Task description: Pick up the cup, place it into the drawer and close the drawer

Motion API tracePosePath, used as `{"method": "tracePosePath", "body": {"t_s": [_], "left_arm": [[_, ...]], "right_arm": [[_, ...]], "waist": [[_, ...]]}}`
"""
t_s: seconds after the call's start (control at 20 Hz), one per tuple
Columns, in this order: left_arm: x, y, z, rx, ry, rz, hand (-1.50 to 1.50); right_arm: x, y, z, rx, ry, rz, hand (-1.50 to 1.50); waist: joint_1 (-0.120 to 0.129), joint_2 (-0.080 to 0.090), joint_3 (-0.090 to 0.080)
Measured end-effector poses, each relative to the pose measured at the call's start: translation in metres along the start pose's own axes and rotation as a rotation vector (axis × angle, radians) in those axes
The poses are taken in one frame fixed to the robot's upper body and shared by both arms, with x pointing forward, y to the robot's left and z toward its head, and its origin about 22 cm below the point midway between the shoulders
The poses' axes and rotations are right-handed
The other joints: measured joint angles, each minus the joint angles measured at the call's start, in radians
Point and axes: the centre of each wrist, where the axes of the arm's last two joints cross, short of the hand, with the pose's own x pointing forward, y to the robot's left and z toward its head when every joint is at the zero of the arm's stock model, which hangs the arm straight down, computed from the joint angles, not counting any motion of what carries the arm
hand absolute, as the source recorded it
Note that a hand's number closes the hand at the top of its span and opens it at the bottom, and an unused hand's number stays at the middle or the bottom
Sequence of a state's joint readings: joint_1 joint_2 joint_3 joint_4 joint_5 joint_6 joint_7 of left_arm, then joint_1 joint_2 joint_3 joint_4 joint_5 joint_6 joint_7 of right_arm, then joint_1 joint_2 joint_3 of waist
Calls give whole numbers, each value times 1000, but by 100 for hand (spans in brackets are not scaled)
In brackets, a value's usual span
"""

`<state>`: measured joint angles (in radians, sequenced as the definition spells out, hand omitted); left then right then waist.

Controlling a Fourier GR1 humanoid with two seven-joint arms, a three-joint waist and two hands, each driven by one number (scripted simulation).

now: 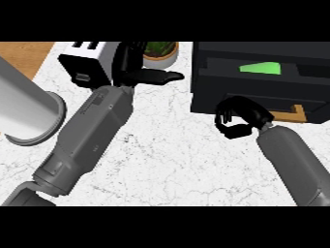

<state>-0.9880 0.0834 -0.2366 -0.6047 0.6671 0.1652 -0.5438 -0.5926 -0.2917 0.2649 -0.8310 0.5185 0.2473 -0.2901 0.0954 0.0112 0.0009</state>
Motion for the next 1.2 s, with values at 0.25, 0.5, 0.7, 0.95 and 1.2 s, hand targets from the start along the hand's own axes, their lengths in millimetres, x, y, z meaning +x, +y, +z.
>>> {"method": "tracePosePath", "body": {"t_s": [0.25, 0.5, 0.7, 0.95, 1.2], "left_arm": [[6, 25, 6, -11, 7, 9, -150], [7, 36, 13, -34, 15, 15, -150], [10, 44, 15, -44, 17, 13, -150], [11, 51, 18, -66, 22, 18, -150], [11, 57, 22, -81, 25, 30, -150]], "right_arm": [[-13, -39, -6, -135, -3, -37, 150], [-21, -54, -4, -174, -19, -108, 150], [-27, -58, 0, -166, -25, -175, 150], [-31, -64, 7, -146, -44, -238, 150], [-35, -71, 15, -120, -61, -288, 150]], "waist": [[31, 9, 3], [47, 14, 7], [59, 12, 8], [71, 17, 10], [84, 22, 15]]}}
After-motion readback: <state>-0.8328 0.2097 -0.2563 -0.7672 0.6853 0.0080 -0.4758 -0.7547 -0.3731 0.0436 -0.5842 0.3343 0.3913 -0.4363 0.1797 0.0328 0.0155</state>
